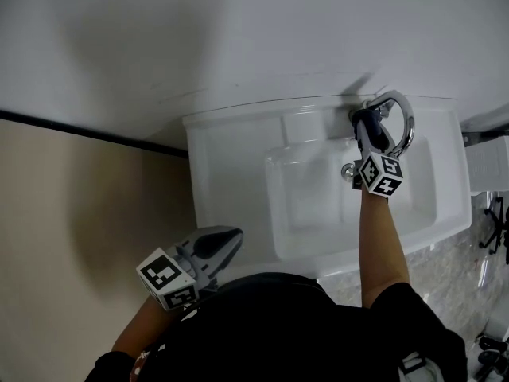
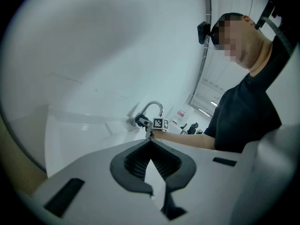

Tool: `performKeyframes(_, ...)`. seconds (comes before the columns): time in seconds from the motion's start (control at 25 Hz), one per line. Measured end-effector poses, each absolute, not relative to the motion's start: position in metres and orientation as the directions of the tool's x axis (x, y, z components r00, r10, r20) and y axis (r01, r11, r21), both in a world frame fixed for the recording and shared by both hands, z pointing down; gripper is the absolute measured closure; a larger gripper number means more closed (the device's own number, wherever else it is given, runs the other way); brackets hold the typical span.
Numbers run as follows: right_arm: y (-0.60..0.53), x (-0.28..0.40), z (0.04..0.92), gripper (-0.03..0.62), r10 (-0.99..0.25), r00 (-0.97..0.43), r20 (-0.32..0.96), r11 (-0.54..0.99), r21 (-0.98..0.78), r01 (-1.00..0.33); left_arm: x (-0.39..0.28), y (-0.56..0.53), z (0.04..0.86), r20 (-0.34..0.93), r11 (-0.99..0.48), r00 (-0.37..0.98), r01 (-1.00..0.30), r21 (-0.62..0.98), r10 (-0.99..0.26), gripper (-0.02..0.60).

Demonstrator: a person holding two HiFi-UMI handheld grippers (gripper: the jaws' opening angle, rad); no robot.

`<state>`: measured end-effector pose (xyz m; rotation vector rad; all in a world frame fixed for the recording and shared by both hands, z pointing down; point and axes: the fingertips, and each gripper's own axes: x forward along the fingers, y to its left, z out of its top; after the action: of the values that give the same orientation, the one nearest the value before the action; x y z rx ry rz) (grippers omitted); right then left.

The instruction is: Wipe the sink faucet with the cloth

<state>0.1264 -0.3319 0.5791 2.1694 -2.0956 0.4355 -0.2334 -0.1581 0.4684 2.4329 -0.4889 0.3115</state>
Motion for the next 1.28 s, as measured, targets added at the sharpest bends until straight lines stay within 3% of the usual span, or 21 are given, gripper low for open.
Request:
performKeyframes(0.2,-0.338,0.127,0.597,0.444,-0.954,0.011,0.3,-0.044,-0.106,-0.993,-0.244,-0.176,0.463,0.332,-0.739,0.893,-0.44,0.509,-0.303,0.589)
performKeyframes(0.8,-0.336,0.123,0.636,0.445,-0.825,-0.046,0.564,-0.003,-0.086,-0.996,-0.26,-0.19,0.455,0.293,-0.722,0.879,-0.476,0.503,-0.375,0.589)
performKeyframes(1.04,-0.278,0.012,0.599,0.445,-0.693,-0.253,0.675,0.397,0.064,-0.916,-0.266,-0.186,0.433,0.19,-0.748,0.905,-0.422,0.512,-0.381,0.589)
performKeyframes(1.16,-0.261,-0.048,0.545,0.445,-0.63,-0.325,0.705,0.6,0.175,-0.781,-0.28,-0.186,0.431,0.174,-0.763,0.906,-0.42,0.491,-0.386,0.589)
performKeyframes(1.28,-0.281,-0.065,0.479,0.445,-0.564,-0.274,0.779,0.738,0.327,-0.59,-0.291,-0.189,0.429,0.132,-0.775,0.908,-0.41,0.481,-0.398,0.589)
